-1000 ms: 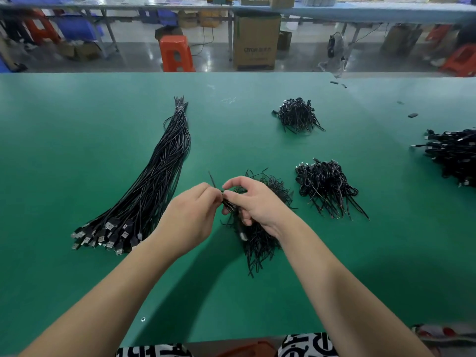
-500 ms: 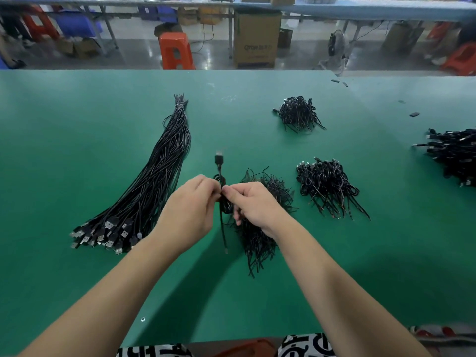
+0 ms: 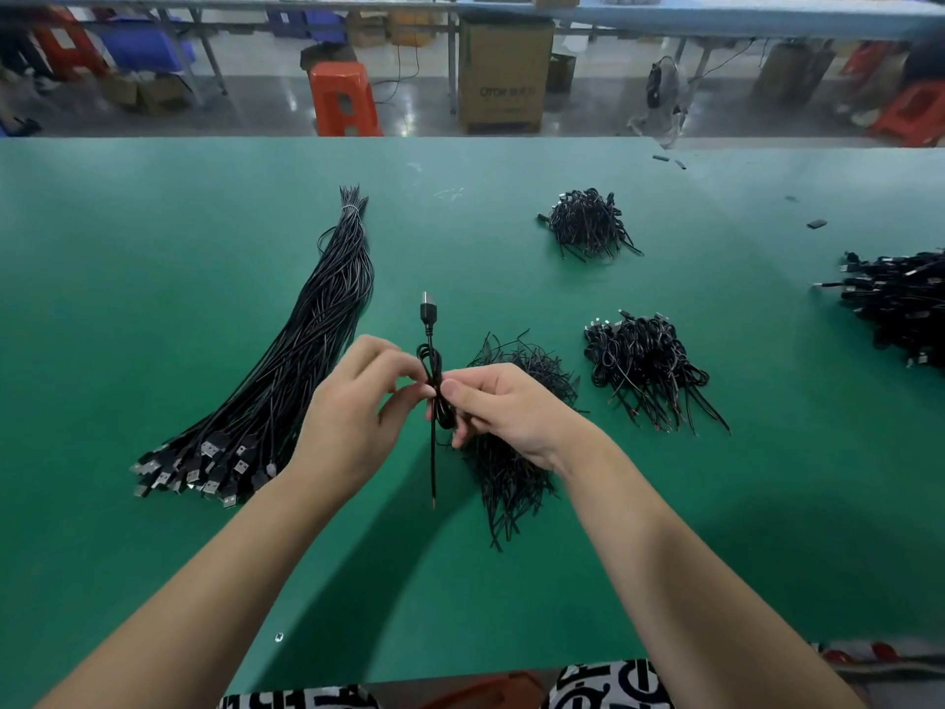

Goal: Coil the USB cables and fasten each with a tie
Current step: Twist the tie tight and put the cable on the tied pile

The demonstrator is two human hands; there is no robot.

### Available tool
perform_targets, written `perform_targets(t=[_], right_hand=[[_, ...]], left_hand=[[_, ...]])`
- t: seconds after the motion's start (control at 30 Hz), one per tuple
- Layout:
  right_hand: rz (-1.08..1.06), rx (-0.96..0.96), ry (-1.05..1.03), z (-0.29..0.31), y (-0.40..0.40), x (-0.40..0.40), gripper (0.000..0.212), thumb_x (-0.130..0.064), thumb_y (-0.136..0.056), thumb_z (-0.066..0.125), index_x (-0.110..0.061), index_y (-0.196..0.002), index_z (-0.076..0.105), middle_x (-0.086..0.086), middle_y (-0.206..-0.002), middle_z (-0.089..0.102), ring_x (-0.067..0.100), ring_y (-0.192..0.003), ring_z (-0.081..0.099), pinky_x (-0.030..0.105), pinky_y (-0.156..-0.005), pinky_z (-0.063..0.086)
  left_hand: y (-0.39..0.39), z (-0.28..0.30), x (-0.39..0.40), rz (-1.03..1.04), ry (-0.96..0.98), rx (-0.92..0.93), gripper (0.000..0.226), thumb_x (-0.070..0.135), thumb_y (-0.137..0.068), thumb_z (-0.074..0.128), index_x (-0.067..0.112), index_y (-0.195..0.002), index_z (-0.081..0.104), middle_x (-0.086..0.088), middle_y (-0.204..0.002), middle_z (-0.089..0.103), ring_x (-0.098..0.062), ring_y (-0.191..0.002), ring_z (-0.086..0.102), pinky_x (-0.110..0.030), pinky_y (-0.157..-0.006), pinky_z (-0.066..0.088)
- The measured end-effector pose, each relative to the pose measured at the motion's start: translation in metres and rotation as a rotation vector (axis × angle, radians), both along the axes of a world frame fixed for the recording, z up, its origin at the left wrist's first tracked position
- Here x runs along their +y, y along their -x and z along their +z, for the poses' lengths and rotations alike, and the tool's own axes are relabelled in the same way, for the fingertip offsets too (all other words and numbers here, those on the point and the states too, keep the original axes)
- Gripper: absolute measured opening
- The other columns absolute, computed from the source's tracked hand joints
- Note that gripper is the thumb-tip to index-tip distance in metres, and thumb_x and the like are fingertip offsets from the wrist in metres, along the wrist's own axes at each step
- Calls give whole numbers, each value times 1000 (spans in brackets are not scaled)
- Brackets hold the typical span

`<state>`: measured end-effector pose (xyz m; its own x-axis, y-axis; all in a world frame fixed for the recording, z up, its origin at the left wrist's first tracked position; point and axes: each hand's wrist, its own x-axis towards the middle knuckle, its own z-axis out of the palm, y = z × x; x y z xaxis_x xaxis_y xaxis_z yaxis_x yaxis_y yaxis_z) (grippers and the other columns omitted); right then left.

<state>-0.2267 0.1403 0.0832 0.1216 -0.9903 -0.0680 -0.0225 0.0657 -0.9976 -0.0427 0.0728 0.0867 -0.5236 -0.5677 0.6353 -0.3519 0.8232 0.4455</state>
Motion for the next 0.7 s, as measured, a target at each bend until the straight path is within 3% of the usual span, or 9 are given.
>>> perform_targets(t=[0.1, 0.2, 0.3, 0.4, 0.47, 0.57, 0.7], right_hand=[[54, -102, -14, 3, 2, 2, 25, -20, -102, 56, -21, -92, 79, 1, -94, 74, 13, -62, 58, 34, -73, 52], [27, -75, -20, 2, 6, 3, 20, -18, -101, 59, -15, -97, 78, 9, -92, 75, 12, -60, 63, 39, -73, 51], [-85, 16, -74, -1, 11, 2, 15, -19, -98, 64, -9, -101, 75, 27, -82, 71, 18, -58, 67, 25, -63, 56], [-159, 109, -93, -3, 16, 1, 10, -21, -97, 66, -19, -94, 76, 10, -59, 67, 20, -55, 67, 19, -55, 51], [-187, 258, -90, -1, 23, -2, 11, -26, -97, 67, -22, -94, 77, 4, -58, 66, 18, -55, 67, 20, -59, 53], [-246, 634, -88, 5, 40, -7, 17, -38, -95, 67, -26, -97, 79, 3, -66, 72, 14, -55, 65, 28, -70, 58], [-379, 1057, -116, 12, 72, -13, 31, -51, -94, 63, -24, -89, 78, -2, -61, 68, 11, -49, 53, 30, -69, 57]], left_hand=[[0, 2, -4, 39, -220, 110, 35, 47, -77, 72, 29, -99, 50, 7, -93, 48, -8, -74, 49, -14, -69, 40], [1, -1, -8, 22, -325, 126, 48, 54, -71, 74, 34, -104, 47, 12, -99, 48, -4, -82, 53, -14, -71, 41], [3, -9, -12, 24, -341, 53, 52, 58, -72, 71, 31, -111, 48, 16, -106, 45, -8, -87, 55, -15, -74, 43], [5, -25, -19, 45, -350, -34, 48, 61, -80, 60, 30, -115, 50, 11, -109, 45, -6, -90, 54, -17, -77, 43], [5, -40, -26, 132, -310, -133, 42, 54, -92, 53, 22, -119, 54, 5, -113, 46, -8, -91, 54, -28, -81, 46], [4, -70, -37, 297, -190, -324, 36, 31, -99, 57, 6, -125, 58, -11, -122, 55, -31, -106, 57, -46, -90, 46], [-5, -109, -40, 388, -240, -680, 47, 35, -103, 45, 7, -141, 47, -19, -149, 43, -33, -139, 39, -45, -111, 32]])
